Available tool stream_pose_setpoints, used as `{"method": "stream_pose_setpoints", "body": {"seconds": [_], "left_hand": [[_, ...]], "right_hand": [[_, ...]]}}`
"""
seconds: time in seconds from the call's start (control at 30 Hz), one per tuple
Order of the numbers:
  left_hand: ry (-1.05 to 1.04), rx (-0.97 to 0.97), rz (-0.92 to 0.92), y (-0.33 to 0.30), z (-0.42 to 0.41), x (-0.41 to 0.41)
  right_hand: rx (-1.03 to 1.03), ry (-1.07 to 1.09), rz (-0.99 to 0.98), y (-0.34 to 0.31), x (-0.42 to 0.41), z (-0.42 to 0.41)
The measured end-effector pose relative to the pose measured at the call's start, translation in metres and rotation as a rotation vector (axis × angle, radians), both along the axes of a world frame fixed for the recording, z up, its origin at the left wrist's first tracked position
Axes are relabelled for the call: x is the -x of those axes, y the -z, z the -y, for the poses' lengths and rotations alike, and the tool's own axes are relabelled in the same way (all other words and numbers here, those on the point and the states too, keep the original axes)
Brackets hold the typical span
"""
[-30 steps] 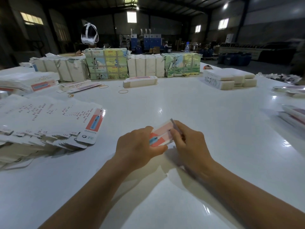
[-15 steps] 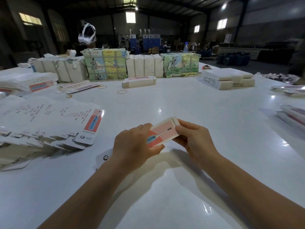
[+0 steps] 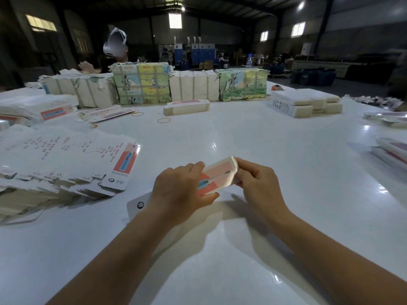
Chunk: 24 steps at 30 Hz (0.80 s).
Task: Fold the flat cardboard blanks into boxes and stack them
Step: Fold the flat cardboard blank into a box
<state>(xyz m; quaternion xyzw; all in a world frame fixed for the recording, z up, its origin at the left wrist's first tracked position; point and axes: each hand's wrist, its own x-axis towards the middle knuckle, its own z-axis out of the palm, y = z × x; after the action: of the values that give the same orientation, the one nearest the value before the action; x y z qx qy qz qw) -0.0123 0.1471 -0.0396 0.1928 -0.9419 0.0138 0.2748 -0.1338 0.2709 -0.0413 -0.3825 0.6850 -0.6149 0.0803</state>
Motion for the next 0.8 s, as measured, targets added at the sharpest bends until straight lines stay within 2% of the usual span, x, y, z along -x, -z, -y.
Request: {"method": "stream_pose_setpoints", "body": {"seconds": [0.1,0.23,0.3,0.43,0.6,0.63,0.67,0.77,0.8], "left_hand": [[-0.004,0.003,-0.027,0.001,0.000,0.000],[-0.014,0.006,-0.021,0.001,0.000,-0.001],[-0.024,0.020,-0.005,0.000,0.002,-0.003],[-0.028,-0.059,-0.023,-0.001,0.011,-0.007],[0.007,-0.171,0.002,0.001,0.021,-0.012],[0.022,-0.198,0.020,0.000,0.021,-0.011],[0.042,-0.224,0.041,-0.002,0.021,-0.012],[0.140,-0.233,0.094,-0.002,0.024,-0.015],[0.169,-0.229,0.112,0.001,0.029,-0.018]], "right_hand": [[-0.067,0.040,-0.245,0.005,-0.007,0.001],[-0.101,-0.049,-0.279,0.007,-0.016,-0.001],[-0.113,-0.131,-0.205,0.007,-0.017,-0.002],[-0.126,-0.410,0.114,0.009,-0.014,0.002],[-0.056,-0.574,0.267,0.009,-0.003,0.004],[-0.053,-0.544,0.227,0.008,-0.002,0.003],[-0.070,-0.481,0.088,0.006,-0.002,0.001],[-0.232,-0.265,-0.606,0.000,0.001,0.000],[-0.300,-0.250,-0.749,0.002,0.002,0.002]]}}
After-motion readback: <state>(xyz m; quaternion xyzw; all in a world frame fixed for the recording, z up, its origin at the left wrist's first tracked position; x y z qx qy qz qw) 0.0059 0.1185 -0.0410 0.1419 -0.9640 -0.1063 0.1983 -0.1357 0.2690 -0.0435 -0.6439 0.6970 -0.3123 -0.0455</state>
